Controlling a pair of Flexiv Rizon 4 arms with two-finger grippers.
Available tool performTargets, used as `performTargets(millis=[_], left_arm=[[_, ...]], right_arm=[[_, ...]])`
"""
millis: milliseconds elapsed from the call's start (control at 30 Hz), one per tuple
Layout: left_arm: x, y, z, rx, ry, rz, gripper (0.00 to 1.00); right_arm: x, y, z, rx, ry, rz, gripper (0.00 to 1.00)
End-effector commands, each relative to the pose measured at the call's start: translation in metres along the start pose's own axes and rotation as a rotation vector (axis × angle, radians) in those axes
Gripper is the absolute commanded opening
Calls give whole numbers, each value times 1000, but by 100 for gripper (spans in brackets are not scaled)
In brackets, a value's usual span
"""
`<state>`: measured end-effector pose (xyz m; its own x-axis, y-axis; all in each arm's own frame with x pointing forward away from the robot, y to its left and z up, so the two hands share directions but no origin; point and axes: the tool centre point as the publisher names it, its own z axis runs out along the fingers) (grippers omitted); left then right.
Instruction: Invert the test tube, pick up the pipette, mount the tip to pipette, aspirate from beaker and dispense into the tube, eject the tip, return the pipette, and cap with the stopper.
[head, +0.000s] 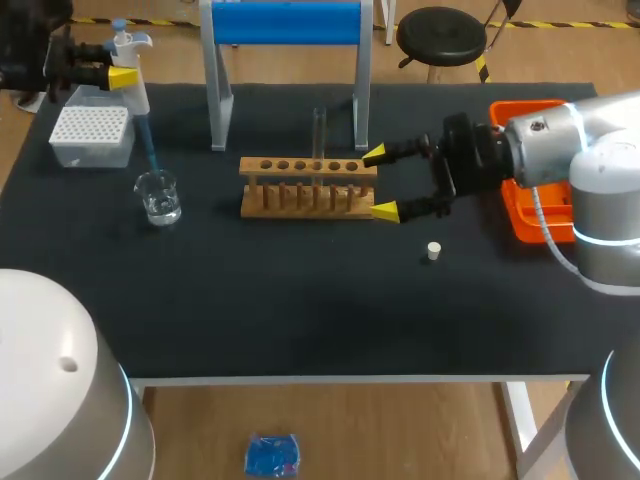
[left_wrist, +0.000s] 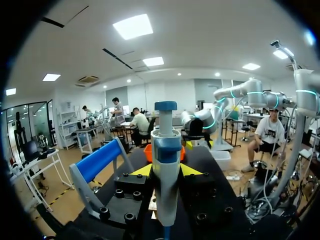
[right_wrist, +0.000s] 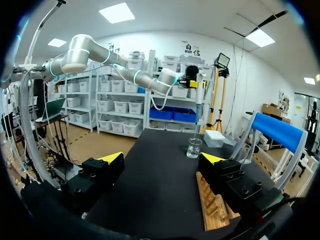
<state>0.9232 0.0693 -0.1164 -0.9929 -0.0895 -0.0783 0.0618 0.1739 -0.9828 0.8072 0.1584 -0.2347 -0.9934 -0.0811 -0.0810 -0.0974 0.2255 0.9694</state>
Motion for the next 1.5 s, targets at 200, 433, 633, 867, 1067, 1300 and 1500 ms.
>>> performTargets(millis=[200, 433, 633, 867, 1067, 1300, 1500], left_arm=[[-3, 1, -3, -3, -2, -1, 0], [-2, 1, -3, -7, -3, -8, 0], [-2, 1, -3, -7, -3, -8, 0], [-2, 1, -3, -7, -3, -8, 0], [-2, 1, -3, -7, -3, -8, 0], [-2, 1, -3, -7, -3, -8, 0], [-2, 1, -3, -7, -3, -8, 0]], right_arm=[[0, 0, -1, 1, 2, 0, 100], [0, 0, -1, 1, 2, 0, 100], [0, 0, -1, 1, 2, 0, 100], [0, 0, -1, 1, 2, 0, 100], [0, 0, -1, 1, 2, 0, 100], [0, 0, -1, 1, 2, 0, 100], [4, 9, 26, 25, -14, 14, 100]])
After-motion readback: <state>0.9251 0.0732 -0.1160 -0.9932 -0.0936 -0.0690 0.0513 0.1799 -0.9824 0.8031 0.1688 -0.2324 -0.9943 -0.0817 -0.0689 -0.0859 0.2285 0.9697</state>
